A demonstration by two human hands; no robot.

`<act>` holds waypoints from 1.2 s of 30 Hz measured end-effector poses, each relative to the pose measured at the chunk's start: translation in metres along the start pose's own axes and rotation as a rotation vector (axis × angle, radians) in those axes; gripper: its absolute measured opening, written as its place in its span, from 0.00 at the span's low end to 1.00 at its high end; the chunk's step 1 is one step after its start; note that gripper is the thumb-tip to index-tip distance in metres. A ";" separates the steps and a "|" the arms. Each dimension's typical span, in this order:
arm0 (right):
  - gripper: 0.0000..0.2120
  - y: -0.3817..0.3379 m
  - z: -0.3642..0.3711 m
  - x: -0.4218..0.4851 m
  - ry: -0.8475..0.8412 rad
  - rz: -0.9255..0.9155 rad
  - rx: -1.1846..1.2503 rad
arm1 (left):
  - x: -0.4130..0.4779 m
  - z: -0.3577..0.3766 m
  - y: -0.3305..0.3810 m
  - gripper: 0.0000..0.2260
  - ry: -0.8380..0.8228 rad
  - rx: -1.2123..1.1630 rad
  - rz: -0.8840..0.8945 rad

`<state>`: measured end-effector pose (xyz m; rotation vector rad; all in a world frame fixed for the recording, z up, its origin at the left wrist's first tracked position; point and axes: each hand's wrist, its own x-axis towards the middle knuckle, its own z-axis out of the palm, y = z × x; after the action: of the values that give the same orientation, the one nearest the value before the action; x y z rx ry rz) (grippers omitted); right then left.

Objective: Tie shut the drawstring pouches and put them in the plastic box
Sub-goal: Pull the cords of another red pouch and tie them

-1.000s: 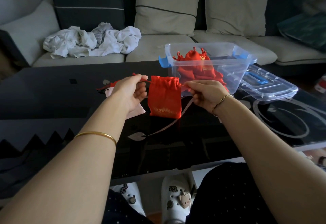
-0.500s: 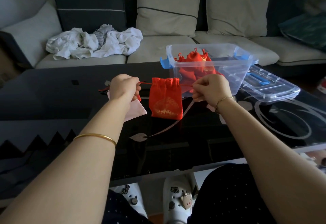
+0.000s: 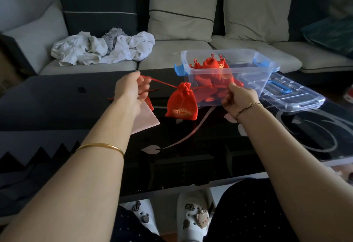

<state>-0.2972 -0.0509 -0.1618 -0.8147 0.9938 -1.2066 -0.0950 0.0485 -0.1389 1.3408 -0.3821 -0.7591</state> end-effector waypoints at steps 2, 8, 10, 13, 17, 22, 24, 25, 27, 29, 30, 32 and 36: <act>0.16 -0.005 0.006 -0.005 -0.062 -0.041 0.036 | -0.009 0.005 0.006 0.16 -0.193 -0.088 0.037; 0.15 -0.020 0.029 -0.028 -0.257 -0.321 -0.257 | -0.033 0.028 0.015 0.10 -0.476 0.109 0.210; 0.14 -0.024 0.036 -0.035 -0.280 -0.433 -0.361 | -0.037 0.032 0.014 0.04 -0.530 0.243 0.263; 0.13 -0.028 0.043 -0.044 -0.337 -0.542 -0.453 | -0.040 0.037 0.013 0.04 -0.568 0.411 0.345; 0.14 -0.029 0.048 -0.049 -0.383 -0.570 -0.471 | -0.043 0.041 0.015 0.05 -0.529 0.507 0.420; 0.12 -0.025 0.044 -0.040 -0.342 -0.322 -0.345 | -0.044 0.042 0.013 0.04 -0.556 0.415 0.334; 0.16 -0.019 0.041 -0.039 -0.386 -0.198 -0.442 | -0.043 0.041 0.012 0.04 -0.561 0.396 0.317; 0.18 -0.016 0.040 -0.039 -0.417 -0.156 -0.475 | -0.042 0.042 0.012 0.05 -0.559 0.395 0.316; 0.17 -0.011 0.039 -0.040 -0.490 -0.135 -0.475 | -0.041 0.042 0.012 0.05 -0.557 0.395 0.318; 0.15 -0.011 0.039 -0.040 -0.529 -0.170 -0.444 | -0.041 0.042 0.011 0.03 -0.563 0.391 0.319; 0.14 -0.013 0.039 -0.041 -0.518 -0.182 -0.427 | -0.041 0.042 0.011 0.03 -0.564 0.388 0.323; 0.15 -0.016 0.038 -0.040 -0.458 -0.174 -0.367 | -0.040 0.042 0.009 0.05 -0.549 0.364 0.328; 0.16 -0.025 0.030 -0.042 -0.545 0.005 -0.349 | -0.033 0.041 0.007 0.04 -0.480 0.313 0.356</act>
<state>-0.2810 -0.0150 -0.1208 -1.3300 0.7549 -0.7445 -0.1434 0.0419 -0.1174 1.3175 -1.1283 -0.7336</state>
